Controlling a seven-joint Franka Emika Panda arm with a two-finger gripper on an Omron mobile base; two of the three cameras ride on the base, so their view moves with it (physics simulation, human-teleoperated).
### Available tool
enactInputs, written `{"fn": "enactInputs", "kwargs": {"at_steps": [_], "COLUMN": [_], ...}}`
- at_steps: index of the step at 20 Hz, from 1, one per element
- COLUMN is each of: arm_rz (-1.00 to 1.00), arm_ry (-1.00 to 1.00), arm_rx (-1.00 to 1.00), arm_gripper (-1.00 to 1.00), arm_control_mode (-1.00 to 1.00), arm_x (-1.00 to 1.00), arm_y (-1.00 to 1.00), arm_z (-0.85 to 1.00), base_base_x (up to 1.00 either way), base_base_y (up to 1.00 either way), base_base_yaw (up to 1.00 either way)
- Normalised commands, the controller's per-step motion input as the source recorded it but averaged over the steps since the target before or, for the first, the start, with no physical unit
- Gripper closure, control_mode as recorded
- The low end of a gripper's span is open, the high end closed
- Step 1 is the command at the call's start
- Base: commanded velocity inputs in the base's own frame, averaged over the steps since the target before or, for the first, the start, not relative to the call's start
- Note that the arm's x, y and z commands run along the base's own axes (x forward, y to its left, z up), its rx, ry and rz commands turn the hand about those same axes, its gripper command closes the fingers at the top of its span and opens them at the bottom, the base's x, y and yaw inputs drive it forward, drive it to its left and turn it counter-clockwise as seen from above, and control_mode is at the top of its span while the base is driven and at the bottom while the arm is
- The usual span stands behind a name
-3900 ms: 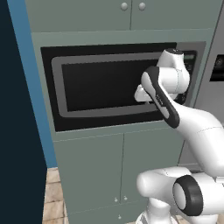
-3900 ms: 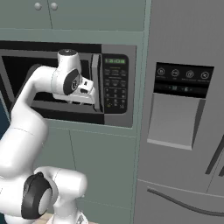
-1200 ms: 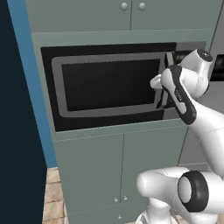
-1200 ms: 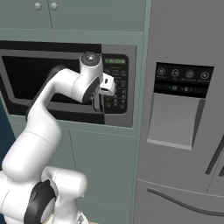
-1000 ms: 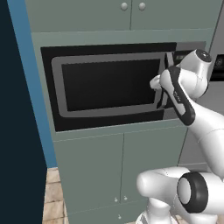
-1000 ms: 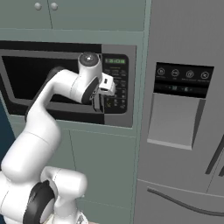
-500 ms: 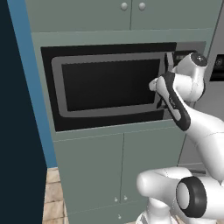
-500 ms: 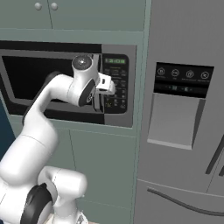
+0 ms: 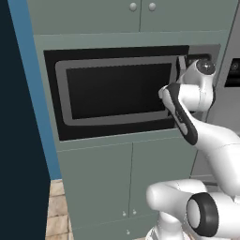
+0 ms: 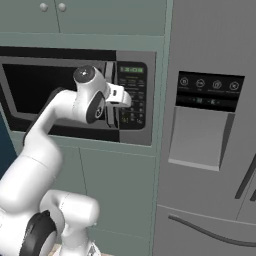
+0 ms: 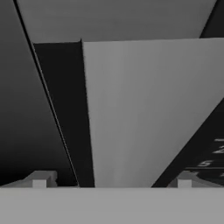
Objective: Place the sponge inside the microwave to prepare for sanitizing.
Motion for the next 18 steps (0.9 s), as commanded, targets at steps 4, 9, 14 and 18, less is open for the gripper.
{"fn": "enactInputs", "kwargs": {"at_steps": [4, 9, 14, 18], "arm_rz": [-0.07, -0.06, -0.05, 0.0], "arm_ry": [-0.01, -0.01, 0.0, 0.0], "arm_rx": [-0.05, -0.01, 0.0, 0.04], "arm_gripper": [1.0, 1.0, 1.0, 1.0], "arm_control_mode": [-1.0, -1.0, -1.0, -1.0], "arm_x": [0.38, 0.25, 0.04, -0.02], "arm_y": [-0.02, -0.04, -0.02, 0.08], "arm_z": [-0.24, -0.23, -0.18, -0.12], "base_base_x": [0.0, 0.0, 0.0, 0.0], "base_base_y": [0.0, 0.0, 0.0, 0.0], "base_base_yaw": [0.0, 0.0, 0.0, 0.0]}}
